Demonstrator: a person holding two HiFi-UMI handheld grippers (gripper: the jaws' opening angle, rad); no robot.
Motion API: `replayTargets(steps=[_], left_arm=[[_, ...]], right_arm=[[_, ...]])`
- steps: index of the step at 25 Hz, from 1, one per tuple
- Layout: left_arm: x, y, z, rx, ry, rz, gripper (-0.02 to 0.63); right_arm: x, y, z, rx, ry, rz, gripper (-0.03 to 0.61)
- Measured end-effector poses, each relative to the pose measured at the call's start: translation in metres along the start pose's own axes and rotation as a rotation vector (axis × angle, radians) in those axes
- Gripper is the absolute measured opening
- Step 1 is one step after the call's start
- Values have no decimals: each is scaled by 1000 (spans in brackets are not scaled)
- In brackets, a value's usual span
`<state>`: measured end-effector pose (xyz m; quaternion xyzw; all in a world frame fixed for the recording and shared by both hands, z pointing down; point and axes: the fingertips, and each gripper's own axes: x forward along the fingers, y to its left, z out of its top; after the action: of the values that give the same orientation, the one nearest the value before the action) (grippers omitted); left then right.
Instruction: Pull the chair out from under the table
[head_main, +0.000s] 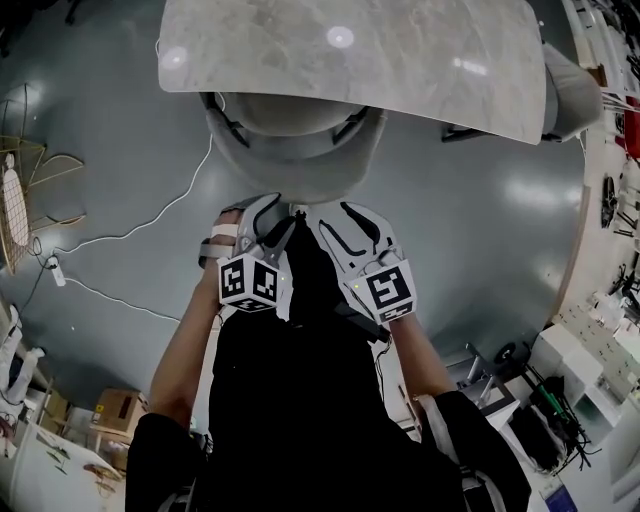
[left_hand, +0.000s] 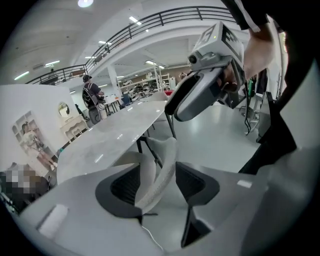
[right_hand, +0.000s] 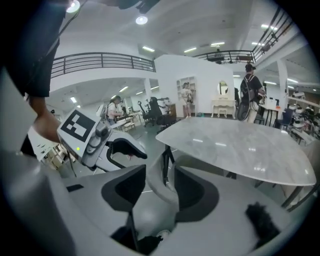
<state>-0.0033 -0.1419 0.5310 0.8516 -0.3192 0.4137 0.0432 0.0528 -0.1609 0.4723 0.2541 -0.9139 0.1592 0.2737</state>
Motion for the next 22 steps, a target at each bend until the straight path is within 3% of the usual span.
replayTargets(steps=[3, 13, 22], left_arm=[[15, -2, -10, 76, 39, -15, 245], [54, -8, -43, 217, 128, -73, 288], [76, -3, -55, 243, 175, -90, 274]], right_arm=[[6, -1, -15, -33, 42, 26, 196], [28, -11, -60, -239, 212, 52, 215], [38, -21, -81, -323, 281, 57, 223]])
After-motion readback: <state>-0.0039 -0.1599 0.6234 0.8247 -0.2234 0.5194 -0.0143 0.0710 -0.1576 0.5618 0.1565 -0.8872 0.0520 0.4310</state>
